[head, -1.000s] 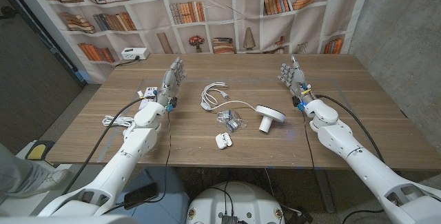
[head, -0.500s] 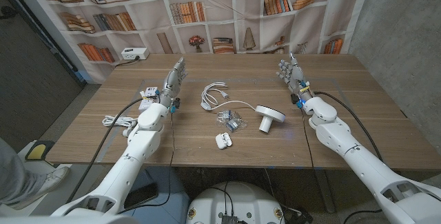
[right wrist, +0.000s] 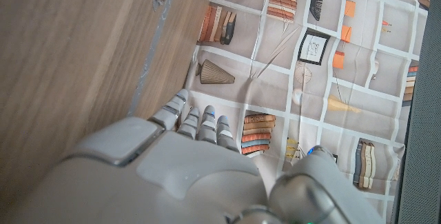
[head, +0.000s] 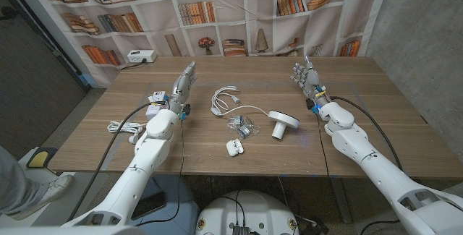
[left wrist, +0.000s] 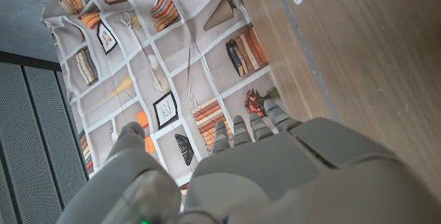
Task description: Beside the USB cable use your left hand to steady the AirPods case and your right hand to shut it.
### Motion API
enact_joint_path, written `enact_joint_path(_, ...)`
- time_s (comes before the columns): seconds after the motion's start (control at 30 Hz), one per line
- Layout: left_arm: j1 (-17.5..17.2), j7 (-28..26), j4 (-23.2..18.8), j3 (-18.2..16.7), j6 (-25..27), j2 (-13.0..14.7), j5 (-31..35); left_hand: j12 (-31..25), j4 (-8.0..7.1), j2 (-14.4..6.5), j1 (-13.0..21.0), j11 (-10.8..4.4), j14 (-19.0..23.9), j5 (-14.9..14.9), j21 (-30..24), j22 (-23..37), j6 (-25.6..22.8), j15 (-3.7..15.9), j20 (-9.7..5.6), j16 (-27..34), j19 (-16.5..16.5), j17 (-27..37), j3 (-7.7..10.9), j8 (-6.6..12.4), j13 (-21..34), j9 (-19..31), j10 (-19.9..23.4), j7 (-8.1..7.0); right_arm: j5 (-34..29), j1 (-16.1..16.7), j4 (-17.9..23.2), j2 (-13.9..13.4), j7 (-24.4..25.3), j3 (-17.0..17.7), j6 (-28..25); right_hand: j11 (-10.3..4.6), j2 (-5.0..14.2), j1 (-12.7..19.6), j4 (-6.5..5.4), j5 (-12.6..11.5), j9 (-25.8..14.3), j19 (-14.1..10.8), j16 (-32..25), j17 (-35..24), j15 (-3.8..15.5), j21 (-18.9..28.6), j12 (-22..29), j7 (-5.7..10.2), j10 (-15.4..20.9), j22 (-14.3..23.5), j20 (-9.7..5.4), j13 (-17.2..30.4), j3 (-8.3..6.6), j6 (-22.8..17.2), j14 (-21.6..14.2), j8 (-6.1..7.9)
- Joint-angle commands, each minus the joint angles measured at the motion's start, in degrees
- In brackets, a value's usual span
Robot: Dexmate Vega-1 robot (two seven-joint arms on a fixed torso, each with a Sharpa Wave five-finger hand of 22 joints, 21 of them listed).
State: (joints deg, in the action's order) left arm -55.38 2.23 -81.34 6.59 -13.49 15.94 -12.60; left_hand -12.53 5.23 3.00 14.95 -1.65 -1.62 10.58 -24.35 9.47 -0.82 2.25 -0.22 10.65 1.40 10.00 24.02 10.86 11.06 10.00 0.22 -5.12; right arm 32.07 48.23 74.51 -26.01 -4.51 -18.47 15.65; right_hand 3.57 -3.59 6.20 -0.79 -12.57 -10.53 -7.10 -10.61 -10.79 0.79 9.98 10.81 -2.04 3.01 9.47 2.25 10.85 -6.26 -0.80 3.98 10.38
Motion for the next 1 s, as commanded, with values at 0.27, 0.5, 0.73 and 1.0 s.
enact_joint_path(0.27, -3.03, -3.28, -3.32, -0.27, -0.95, 0.41, 3.99, -0.51, 0.57, 0.01, 0.8, -0.28, 0.61, -0.03, 0.61, 0.18, -0.3, 0.28, -0.27, 0.43, -0.37, 0.08, 0.18, 0.01, 0.22, 0.11, 1.05, 0.07, -0.51, 2.29, 3.62, -1.01, 1.71, 0.57, -1.28, -0.12, 0.12, 0.76, 0.57, -0.15, -0.23, 0.57, -0.18, -0.22, 0.14, 0.29, 0.07, -0.43, -0.86, 0.23, -0.17, 0.14, -0.09, 1.01, 0.73, 0.24)
enact_joint_path(0.5, -3.3, -1.98, -3.21, 0.86, -2.13, 1.74, 4.69, -0.54, 0.79, -0.07, 1.03, -0.55, 0.55, -0.03, 0.91, 0.18, -0.21, 0.43, -0.26, 0.33, -0.51, 0.07, 0.21, -0.08, 0.22, 0.11, 1.29, -0.06, -0.94, 2.48, 3.02, -0.66, 1.89, 0.35, -0.69, 0.2, 0.19, 0.89, 0.68, -0.13, -0.23, 0.71, -0.11, -0.22, -0.1, 0.34, 0.06, -0.47, -1.06, 0.23, -0.13, 0.13, -0.1, 1.36, 1.09, 0.21)
enact_joint_path(0.73, -3.61, -7.14, -3.65, 2.68, -3.93, 2.93, 11.01, -0.7, 1.08, -0.2, 1.36, -0.33, 0.17, -0.03, 1.42, 0.19, 0.28, 0.37, 0.08, 0.13, -0.42, 0.06, 0.27, -0.3, 0.23, 0.11, 1.92, -0.07, -1.03, 2.48, 3.15, -0.93, 1.72, 0.27, -1.09, 0.34, 0.3, 1.21, 0.99, -0.07, -0.23, 1.64, -0.12, -0.22, -0.53, 0.33, 0.02, -0.24, -1.74, 0.25, 0.08, 0.15, -0.08, 4.28, 1.71, -0.44)
enact_joint_path(1.0, -4.06, -6.36, -3.89, 2.49, -3.24, 2.39, 7.26, -0.69, 1.19, -0.17, 1.41, -0.37, 0.18, -0.05, 1.6, 0.19, 0.41, 0.52, 0.05, 0.12, -0.53, 0.06, 0.23, -0.34, 0.24, 0.12, 1.97, -0.17, -0.63, 4.41, 6.76, -1.38, 3.81, 1.04, -2.41, 0.79, 0.3, 1.23, 1.08, -0.03, -0.24, 2.22, -0.04, -0.25, -0.67, 0.26, 0.07, -0.45, -1.98, 0.25, 0.13, 0.17, -0.02, 4.87, 2.26, -0.29)
